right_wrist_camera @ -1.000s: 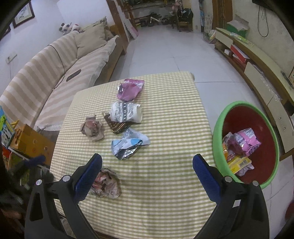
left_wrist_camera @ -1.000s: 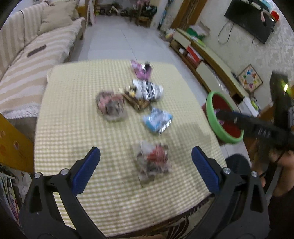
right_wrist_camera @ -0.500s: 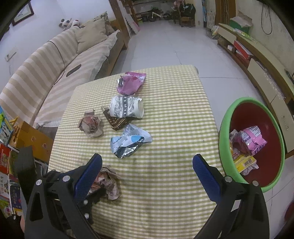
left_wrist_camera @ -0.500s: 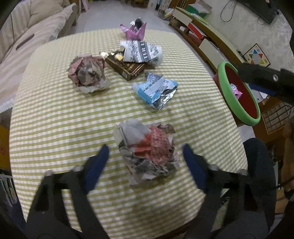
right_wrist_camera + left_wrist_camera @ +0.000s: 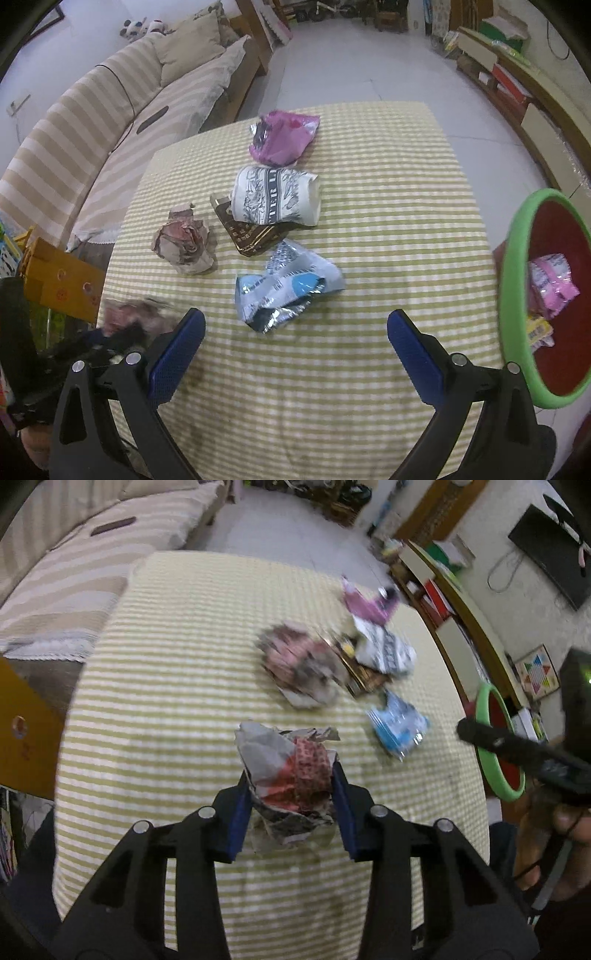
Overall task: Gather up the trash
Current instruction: 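Grasp the crumpled red-white paper with the left tool while the right tool grasps the blue-white wrapper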
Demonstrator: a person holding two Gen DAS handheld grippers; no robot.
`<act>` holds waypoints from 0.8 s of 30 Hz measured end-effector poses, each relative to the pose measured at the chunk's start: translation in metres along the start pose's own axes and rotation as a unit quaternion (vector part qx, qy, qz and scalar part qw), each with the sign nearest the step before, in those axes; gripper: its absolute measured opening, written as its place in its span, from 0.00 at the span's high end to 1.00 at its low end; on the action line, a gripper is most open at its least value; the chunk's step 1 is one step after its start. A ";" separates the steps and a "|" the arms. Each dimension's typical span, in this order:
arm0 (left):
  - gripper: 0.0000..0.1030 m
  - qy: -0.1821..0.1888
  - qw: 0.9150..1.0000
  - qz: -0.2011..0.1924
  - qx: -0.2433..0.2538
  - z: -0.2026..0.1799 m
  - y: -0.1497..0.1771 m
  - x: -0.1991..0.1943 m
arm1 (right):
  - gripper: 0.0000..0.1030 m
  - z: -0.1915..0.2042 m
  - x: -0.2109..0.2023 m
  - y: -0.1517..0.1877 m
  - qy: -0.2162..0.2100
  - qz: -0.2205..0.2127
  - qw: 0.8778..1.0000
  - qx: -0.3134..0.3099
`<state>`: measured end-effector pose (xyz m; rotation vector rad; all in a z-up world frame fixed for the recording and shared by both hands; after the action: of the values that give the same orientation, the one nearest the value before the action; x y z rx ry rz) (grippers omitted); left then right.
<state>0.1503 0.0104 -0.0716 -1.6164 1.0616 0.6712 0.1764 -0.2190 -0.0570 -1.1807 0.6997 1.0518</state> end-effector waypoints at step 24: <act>0.62 0.009 0.999 -0.031 0.010 0.007 -0.030 -0.018 | 0.92 0.006 0.027 0.001 -0.011 0.034 0.999 -0.004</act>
<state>0.1691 0.0246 -0.0447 -1.6346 1.0239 0.6033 0.1855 -0.2059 -0.0790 -1.1581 0.7239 1.1243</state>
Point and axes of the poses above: each gripper's, at about its wrist camera, not at the fingertips, and x roughly the way its jaws point, z to its left, y to its underside, the point moved 5 cm from there along x, roughly the way its jaws point, and after that the axes turned 1 degree about -z, right-handed, at the moved point
